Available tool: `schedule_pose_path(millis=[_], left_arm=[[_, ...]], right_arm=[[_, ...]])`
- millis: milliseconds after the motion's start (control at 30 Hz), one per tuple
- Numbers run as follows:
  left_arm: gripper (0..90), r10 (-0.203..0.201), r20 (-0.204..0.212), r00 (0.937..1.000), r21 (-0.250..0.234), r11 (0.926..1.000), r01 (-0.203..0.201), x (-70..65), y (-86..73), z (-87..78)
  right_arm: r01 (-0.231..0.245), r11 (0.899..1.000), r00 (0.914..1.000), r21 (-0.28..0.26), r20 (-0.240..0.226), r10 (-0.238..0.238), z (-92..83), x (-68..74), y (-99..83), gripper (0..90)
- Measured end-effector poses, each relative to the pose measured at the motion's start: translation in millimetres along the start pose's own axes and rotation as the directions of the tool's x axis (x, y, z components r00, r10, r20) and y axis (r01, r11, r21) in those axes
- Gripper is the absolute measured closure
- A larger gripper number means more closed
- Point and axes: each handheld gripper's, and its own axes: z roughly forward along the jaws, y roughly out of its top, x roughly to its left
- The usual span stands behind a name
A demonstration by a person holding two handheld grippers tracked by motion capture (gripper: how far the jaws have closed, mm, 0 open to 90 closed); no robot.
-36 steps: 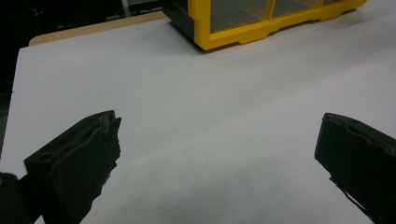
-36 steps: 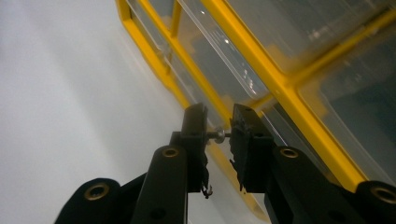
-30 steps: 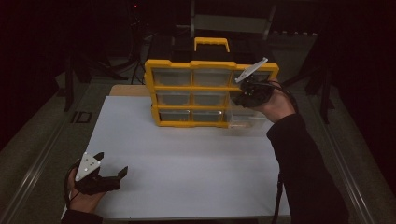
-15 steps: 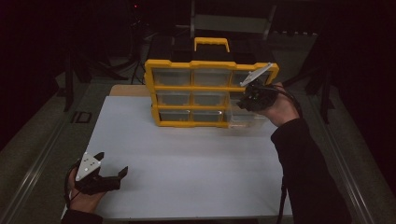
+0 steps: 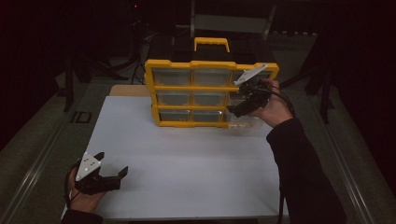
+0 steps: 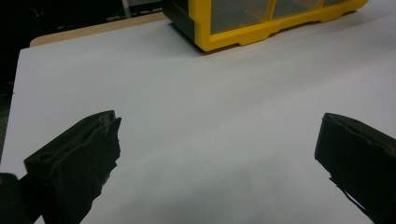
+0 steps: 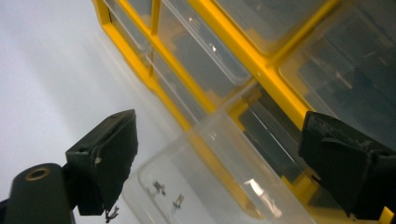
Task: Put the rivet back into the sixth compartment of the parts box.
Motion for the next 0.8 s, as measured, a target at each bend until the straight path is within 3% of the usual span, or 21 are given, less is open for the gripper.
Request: schedule_pose_path(millis=[300, 433, 667, 800], left_arm=[[0.8, 0.000, 0.000, 1.0000, -0.001, 1.0000, 0.000, 0.1, 0.0, -0.2], [0.8, 0.000, 0.000, 1.0000, -0.001, 1.0000, 0.000, 0.2, 0.0, -0.2], [0.8, -0.001, -0.001, 1.0000, -0.004, 1.0000, 0.001, 0.4, 0.0, -0.6], [0.8, 0.000, -0.001, 1.0000, -0.006, 1.0000, 0.000, 0.4, 0.0, -1.0]], right_arm=[[-0.002, 0.998, 0.9992, -0.055, -0.039, 0.000, 12.5, 12.5, 16.5, 13.2], [0.023, 0.998, 0.9984, -0.061, -0.051, -0.026, 19.7, 24.2, 24.3, 13.6], [0.068, 0.994, 0.9913, -0.090, -0.106, -0.077, 38.0, 60.0, 37.1, 15.4], [0.071, 0.992, 0.9871, -0.100, -0.136, -0.084, 50.8, 79.1, 37.1, 15.9]])
